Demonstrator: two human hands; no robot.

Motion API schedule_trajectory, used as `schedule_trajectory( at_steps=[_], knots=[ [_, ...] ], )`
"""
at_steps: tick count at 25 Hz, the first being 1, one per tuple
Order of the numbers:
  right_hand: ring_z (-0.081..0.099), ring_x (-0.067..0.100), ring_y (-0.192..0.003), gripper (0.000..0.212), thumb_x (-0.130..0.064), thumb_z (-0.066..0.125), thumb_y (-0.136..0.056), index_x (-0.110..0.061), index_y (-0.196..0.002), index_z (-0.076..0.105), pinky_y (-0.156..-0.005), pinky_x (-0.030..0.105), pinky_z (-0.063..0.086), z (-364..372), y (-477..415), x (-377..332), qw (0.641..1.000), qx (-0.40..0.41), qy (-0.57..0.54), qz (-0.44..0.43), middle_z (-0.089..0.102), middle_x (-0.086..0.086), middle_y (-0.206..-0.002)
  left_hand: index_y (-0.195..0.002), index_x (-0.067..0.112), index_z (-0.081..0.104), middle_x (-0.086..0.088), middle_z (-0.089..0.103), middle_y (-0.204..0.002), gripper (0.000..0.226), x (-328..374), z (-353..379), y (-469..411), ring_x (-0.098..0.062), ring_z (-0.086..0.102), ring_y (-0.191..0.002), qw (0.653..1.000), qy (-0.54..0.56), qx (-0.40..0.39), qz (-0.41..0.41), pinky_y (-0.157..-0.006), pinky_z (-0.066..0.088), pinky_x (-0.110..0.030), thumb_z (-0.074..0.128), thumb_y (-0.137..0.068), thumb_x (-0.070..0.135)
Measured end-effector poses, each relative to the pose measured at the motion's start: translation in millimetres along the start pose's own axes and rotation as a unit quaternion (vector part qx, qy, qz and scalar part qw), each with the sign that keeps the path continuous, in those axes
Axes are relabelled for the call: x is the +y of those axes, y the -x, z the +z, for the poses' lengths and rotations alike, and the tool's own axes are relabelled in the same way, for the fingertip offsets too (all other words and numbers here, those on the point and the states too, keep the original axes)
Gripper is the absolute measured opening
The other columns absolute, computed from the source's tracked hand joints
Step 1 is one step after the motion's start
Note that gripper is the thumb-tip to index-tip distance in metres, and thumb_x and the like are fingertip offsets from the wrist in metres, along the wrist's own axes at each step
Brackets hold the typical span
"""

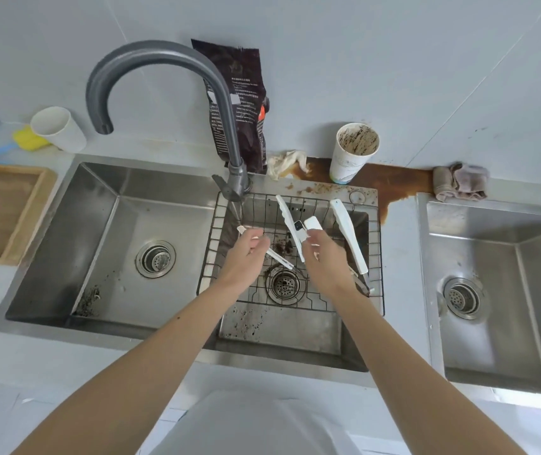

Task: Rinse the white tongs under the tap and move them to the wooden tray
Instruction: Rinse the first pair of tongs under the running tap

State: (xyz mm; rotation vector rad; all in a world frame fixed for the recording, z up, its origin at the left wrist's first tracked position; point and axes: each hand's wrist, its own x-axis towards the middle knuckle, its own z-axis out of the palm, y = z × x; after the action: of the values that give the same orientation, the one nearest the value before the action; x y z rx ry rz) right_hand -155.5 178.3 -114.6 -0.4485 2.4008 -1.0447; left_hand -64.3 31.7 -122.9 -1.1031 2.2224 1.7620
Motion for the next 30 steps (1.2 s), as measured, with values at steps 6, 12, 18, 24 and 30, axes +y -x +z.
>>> schedule_trajectory(
  at_steps=[6, 12, 18, 24, 30],
  knots=[
    [0.061, 0.029, -0.103, 0.04, -0.016, 0.034, -0.103, -0.007, -0.141, 0.043, -0.088, 0.041, 0.05, 27, -20, 15, 0.998, -0.037, 0.04, 0.04, 0.06, 0.012, -0.12, -0.127, 0.023, 0.056, 0.002, 0.062, -0.122, 0.035, -15, 18, -49, -0.012, 0.06, -0.111, 0.991, 0.081, -0.039, -0.102, -0.102, 0.048, -0.039, 0.052, -0.096, 0.039],
    [0.055, 0.033, -0.112, 0.035, -0.008, 0.035, -0.102, 0.001, -0.135, 0.042, -0.083, 0.038, 0.044, 46, -37, 36, 0.994, -0.041, 0.062, 0.076, 0.053, 0.017, -0.13, -0.128, 0.014, 0.056, -0.008, 0.063, -0.123, 0.034, -30, 34, -83, -0.012, 0.062, -0.104, 0.977, 0.131, -0.032, -0.162, -0.09, 0.05, -0.027, 0.057, -0.097, 0.027],
    [0.052, 0.026, -0.102, 0.036, -0.009, 0.036, -0.102, 0.0, -0.136, 0.041, -0.078, 0.033, 0.037, 57, -43, 54, 0.991, -0.054, 0.065, 0.101, 0.057, 0.019, -0.123, -0.132, 0.007, 0.055, -0.011, 0.063, -0.126, 0.043, -35, 60, -99, -0.021, 0.062, -0.114, 0.977, 0.123, -0.029, -0.172, -0.103, 0.048, -0.041, 0.061, -0.095, 0.028],
    [0.057, 0.03, -0.107, 0.038, -0.01, 0.038, -0.101, -0.005, -0.139, 0.044, -0.079, 0.035, 0.044, 59, -47, 60, 0.992, -0.055, 0.047, 0.104, 0.06, 0.014, -0.119, -0.116, 0.013, 0.067, -0.001, 0.072, -0.112, 0.028, -30, 71, -108, -0.018, 0.067, -0.108, 0.98, 0.127, -0.03, -0.149, -0.097, 0.052, -0.037, 0.063, -0.093, 0.029],
    [0.062, 0.029, -0.101, 0.032, -0.011, 0.042, -0.101, -0.006, -0.13, 0.055, -0.078, 0.032, 0.046, 57, -54, 65, 0.993, -0.049, 0.037, 0.104, 0.067, 0.011, -0.108, -0.089, 0.021, 0.07, -0.004, 0.075, -0.095, 0.012, -20, 71, -106, -0.017, 0.071, -0.091, 0.974, 0.181, -0.037, -0.128, -0.08, 0.057, -0.025, 0.061, -0.096, 0.017]
  ],
)
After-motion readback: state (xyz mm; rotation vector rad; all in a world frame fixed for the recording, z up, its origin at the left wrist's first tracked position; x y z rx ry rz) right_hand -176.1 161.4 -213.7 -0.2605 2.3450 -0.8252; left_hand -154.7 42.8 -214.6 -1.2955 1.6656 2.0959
